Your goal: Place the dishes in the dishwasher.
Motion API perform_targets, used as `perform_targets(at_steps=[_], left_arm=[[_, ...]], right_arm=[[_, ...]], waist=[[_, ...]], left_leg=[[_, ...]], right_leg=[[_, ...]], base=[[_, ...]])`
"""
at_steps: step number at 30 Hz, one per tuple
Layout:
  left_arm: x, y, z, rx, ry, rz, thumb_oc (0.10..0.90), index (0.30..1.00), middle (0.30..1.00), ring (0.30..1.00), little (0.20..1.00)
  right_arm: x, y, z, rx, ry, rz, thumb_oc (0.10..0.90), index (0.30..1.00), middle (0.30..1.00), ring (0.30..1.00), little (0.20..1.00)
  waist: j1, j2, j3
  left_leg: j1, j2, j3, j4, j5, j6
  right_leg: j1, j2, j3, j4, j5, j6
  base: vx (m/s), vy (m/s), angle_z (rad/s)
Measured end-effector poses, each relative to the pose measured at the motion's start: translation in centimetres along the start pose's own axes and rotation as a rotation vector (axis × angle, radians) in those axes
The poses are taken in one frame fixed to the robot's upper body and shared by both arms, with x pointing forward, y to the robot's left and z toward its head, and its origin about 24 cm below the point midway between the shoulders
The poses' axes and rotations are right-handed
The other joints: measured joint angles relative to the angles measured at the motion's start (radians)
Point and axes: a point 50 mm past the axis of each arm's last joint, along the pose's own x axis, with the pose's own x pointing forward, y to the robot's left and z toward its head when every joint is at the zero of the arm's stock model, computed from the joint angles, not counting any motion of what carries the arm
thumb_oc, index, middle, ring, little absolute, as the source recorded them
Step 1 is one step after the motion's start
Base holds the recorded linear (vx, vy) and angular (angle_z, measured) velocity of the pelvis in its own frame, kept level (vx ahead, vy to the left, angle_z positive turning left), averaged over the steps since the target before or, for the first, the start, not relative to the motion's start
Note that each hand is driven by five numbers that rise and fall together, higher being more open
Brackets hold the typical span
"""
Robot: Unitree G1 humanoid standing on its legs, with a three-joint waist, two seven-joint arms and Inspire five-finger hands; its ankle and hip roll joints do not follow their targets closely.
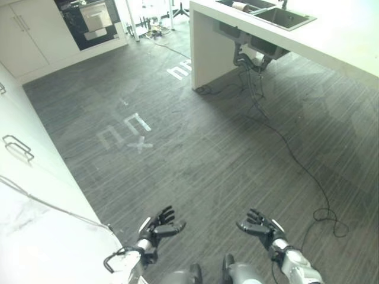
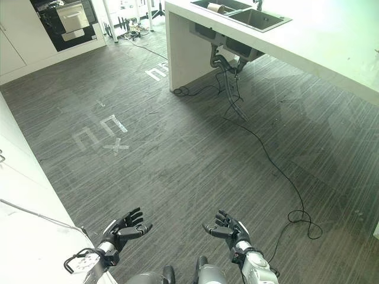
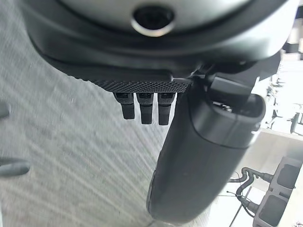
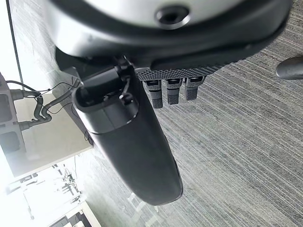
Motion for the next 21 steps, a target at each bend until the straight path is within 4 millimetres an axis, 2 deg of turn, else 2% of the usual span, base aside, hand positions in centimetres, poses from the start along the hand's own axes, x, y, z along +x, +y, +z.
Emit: perform_targets(at_steps=[4,9,17,20,21], left_arm=[[-0.3,-0.1,-1.6,-0.055,0.078,-0.013,0.8,0.9,0.9,0.9,0.9],[-0.6,0.8,-2.5,-0.065,0.137,0.049,0.8,0.9,0.9,0.9,0.9],[-1.1,1.6,-3.4,0.053,0.209,0.101,0.8,0.9,0.9,0.9,0.9],[-1.3,2.0,-3.8,0.045,0.226,0.119,0.8,0.9,0.9,0.9,0.9],[-1.2,2.0,-3.7,0.048,0.223,0.118,0.8,0.9,0.9,0.9,0.9]], right_arm=[[0.0,0.0,-0.1,0.0,0.002,-0.001,0.8,0.9,0.9,0.9,0.9],[-0.1,0.0,-0.2,0.0,0.005,0.003,0.8,0.9,0.9,0.9,0.9],[-0.5,-0.3,-0.9,0.005,0.023,0.011,0.8,0.9,0.9,0.9,0.9],[-0.7,-0.9,-1.9,-0.007,0.067,-0.026,0.8,0.9,0.9,0.9,0.9],[-0.7,-0.9,-1.9,-0.006,0.065,-0.029,0.8,0.9,0.9,0.9,0.9]], waist=[[-0.002,0.0,0.0],[-0.002,-0.002,-0.001],[-0.003,-0.008,-0.003],[-0.003,-0.01,-0.004],[-0.005,-0.007,-0.005]], left_leg=[[0.001,0.0,0.002,-0.001,0.0,-0.001],[0.002,0.0,0.005,0.0,0.0,-0.001],[0.004,0.0,0.02,0.005,-0.009,0.009],[0.009,-0.002,0.03,0.03,-0.035,0.023],[-0.006,0.0,0.029,0.056,-0.052,0.042]], right_leg=[[0.0,0.0,0.001,0.0,0.0,0.0],[0.0,-0.001,0.003,0.002,0.001,0.0],[0.0,-0.003,0.012,0.002,0.004,0.004],[0.019,-0.007,0.011,-0.011,0.012,0.013],[0.022,-0.001,0.009,-0.018,0.015,0.018]], base=[[0.03,0.019,-0.01],[0.0,0.012,0.0],[0.04,0.072,-0.04],[0.05,0.202,-0.05],[0.03,0.233,0.19]])
